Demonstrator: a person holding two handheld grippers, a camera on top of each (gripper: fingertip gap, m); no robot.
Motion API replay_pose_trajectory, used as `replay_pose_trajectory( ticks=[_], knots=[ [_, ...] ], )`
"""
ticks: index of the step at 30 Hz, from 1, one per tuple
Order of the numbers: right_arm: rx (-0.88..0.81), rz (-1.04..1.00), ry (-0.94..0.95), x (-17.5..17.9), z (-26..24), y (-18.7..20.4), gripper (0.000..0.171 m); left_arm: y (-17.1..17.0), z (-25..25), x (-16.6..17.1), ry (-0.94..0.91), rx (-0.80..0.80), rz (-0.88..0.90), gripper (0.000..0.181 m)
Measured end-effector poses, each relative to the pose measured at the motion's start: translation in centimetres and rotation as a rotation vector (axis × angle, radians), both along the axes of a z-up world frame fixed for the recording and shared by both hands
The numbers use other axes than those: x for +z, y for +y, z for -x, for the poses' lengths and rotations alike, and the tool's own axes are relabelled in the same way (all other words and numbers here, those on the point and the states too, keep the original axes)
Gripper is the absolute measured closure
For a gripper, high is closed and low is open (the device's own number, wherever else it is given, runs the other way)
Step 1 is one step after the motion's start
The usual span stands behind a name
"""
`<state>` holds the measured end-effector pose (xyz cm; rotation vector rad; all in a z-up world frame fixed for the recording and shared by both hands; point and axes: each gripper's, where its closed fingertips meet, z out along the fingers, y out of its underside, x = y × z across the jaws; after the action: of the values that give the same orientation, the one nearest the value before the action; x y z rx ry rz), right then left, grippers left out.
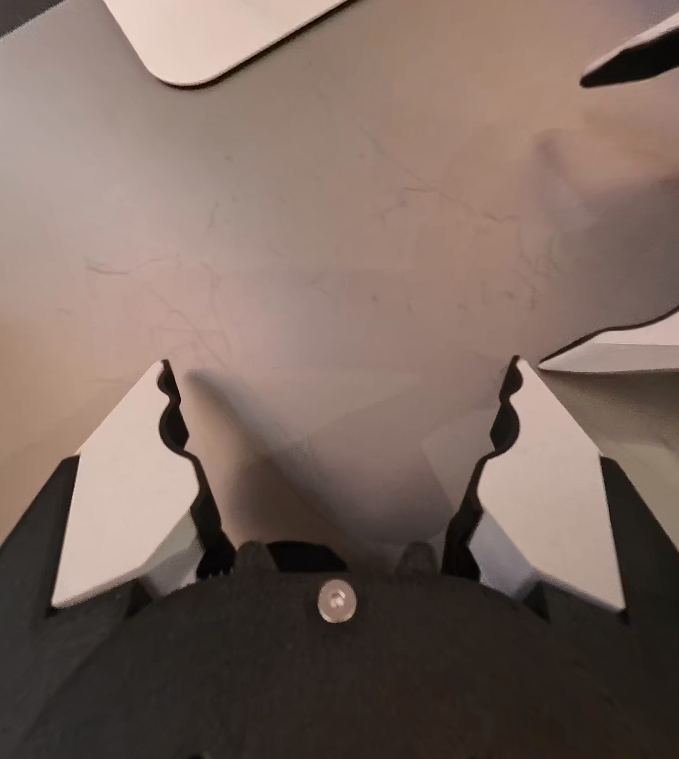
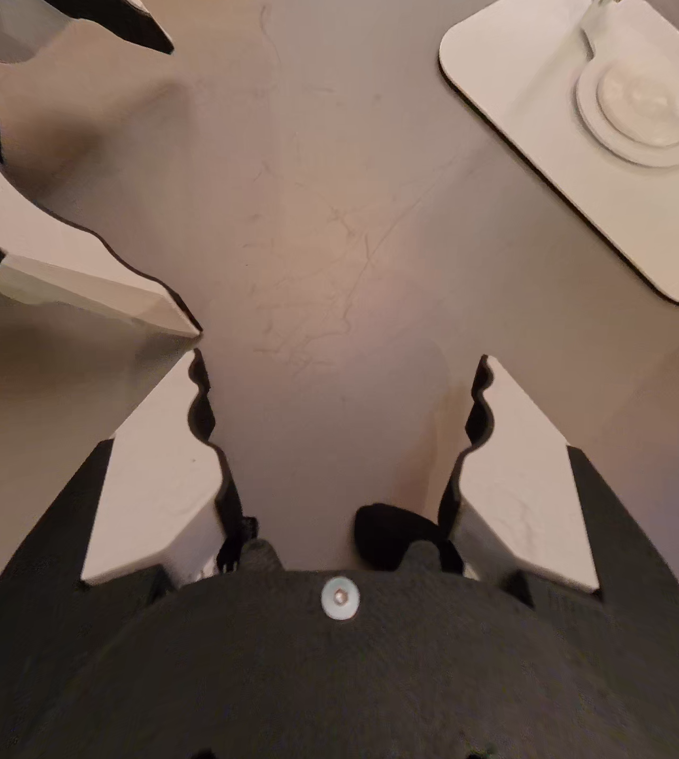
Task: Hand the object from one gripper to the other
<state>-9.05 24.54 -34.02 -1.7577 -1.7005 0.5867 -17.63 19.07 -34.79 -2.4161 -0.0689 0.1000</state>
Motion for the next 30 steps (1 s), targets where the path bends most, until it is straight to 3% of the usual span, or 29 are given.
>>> replay_pose_trajectory(
  ticks=[1, 2, 3, 4, 5, 8, 14, 21, 25, 30],
  knots=[
    [-0.004, 0.028, -0.020, -0.2, -0.1, -0.1, 0.046, -0.1, -0.1, -0.2, -0.029, 0.012, 0.007, 0.034],
    [0.005, 0.071, -0.046, -0.5, -0.3, -0.5, 0.038, -0.3, -0.2, -0.4, -0.047, 0.019, 0.026, 0.034],
    [0.037, 0.101, -0.069, -0.8, -0.4, -1.1, 0.019, -0.4, -0.2, -0.3, -0.046, 0.011, 0.024, 0.034],
    [0.025, 0.095, -0.071, -0.8, -0.5, -0.9, 0.017, -0.4, -0.1, -0.3, -0.047, 0.003, 0.021, 0.035],
    [-0.005, 0.063, -0.059, -0.6, -0.4, -0.3, 0.032, -0.4, 0.0, -0.3, -0.039, -0.001, 0.011, 0.034],
    [-0.057, 0.021, -0.038, -0.2, -0.4, 0.4, 0.045, -0.4, 0.4, -0.4, -0.056, 0.015, 0.032, 0.034],
    [-0.101, -0.012, -0.028, -0.3, -0.5, 1.7, 0.022, -0.3, 0.5, -0.4, -0.054, -0.007, 0.063, 0.039],
    [-0.128, 0.033, -0.021, -0.5, 0.0, 1.6, 0.032, -0.5, 0.5, -0.3, -0.050, -0.084, 0.039, 0.042],
    [-0.063, 0.025, 0.016, -0.4, 0.6, 0.7, 0.040, -0.6, 0.5, -0.3, -0.050, -0.100, 0.039, 0.042],
    [-0.017, 0.040, 0.012, -0.6, 0.4, 0.0, 0.023, -0.4, 0.5, -0.2, -0.050, -0.126, -0.013, 0.039]
  ],
)
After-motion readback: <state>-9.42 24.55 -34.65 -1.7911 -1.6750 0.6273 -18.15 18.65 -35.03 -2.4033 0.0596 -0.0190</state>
